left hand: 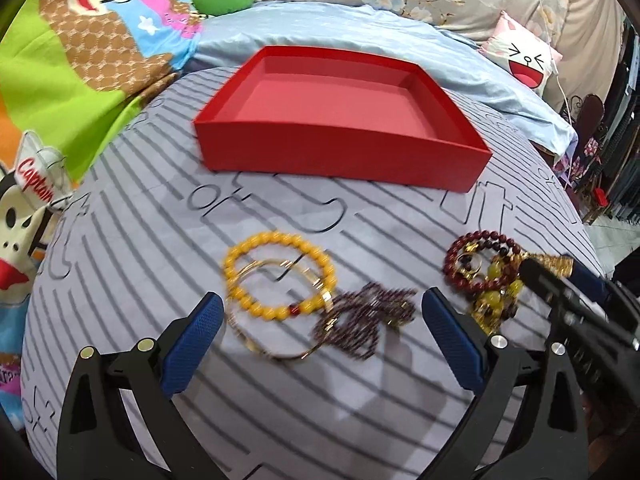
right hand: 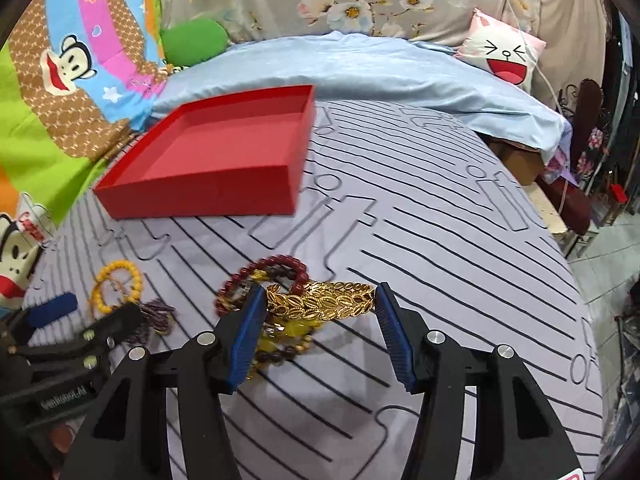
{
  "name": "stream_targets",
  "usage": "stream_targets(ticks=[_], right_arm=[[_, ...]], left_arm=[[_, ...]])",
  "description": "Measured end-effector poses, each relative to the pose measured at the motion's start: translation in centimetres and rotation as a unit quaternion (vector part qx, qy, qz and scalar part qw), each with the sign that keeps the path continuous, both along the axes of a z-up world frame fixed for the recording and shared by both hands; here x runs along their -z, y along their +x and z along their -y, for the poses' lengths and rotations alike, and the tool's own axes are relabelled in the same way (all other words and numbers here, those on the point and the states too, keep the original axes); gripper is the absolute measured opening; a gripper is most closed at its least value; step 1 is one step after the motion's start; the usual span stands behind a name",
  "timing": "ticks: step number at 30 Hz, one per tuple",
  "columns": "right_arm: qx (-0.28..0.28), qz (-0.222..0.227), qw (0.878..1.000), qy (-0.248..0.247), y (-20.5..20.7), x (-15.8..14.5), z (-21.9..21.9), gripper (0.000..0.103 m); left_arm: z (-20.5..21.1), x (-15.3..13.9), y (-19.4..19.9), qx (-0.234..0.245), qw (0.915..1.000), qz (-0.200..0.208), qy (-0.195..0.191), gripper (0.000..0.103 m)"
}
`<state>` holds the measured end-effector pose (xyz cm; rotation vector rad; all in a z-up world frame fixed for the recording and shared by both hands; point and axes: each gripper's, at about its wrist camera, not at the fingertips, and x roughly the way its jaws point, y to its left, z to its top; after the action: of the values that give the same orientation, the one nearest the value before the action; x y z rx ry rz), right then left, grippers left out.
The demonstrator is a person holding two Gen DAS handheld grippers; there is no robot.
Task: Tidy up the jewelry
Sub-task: 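Lift the gold cuff with the right tool while the left tool approaches the red bead bracelet, then close the left tool on the red bead bracelet while the right tool holds the cuff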
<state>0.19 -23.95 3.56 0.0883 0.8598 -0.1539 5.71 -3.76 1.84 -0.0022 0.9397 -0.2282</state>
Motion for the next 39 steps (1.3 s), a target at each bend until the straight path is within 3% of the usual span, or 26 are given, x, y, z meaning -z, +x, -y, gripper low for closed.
stream_targets(ticks=[6,12,17,29,39], right_arm=[[0.012,-0.022,1.000,0.009,0.0,1.3,1.3,0.054],[0.018,-0.014,1.000,0.013,0.6,1.3,1.9,0.054],[0.020,0.016,0.998,0.059,-0.3,0.1,3.2,0.054],[0.030,0.021,0.997,0.064,-1.6,-0.7,4.0,0.054],[0.044,0.017,0.997,0.065,-1.7,-0.7,5.4,0.054]], left_arm=[[3.1,0.0,1.6,0.028,0.9996,0.006,0.006,0.095],[4.9,0.0,2.1,0.038,0.9993,0.003,-0.004,0.095],[4.7,-0.5,2.6,0.032,0.9992,0.000,-0.024,0.095],[7.5,0.6,2.3,0.060,0.9982,0.000,0.009,0.094],[9.6,1.5,3.2,0.085,0.9964,0.004,0.009,0.062]])
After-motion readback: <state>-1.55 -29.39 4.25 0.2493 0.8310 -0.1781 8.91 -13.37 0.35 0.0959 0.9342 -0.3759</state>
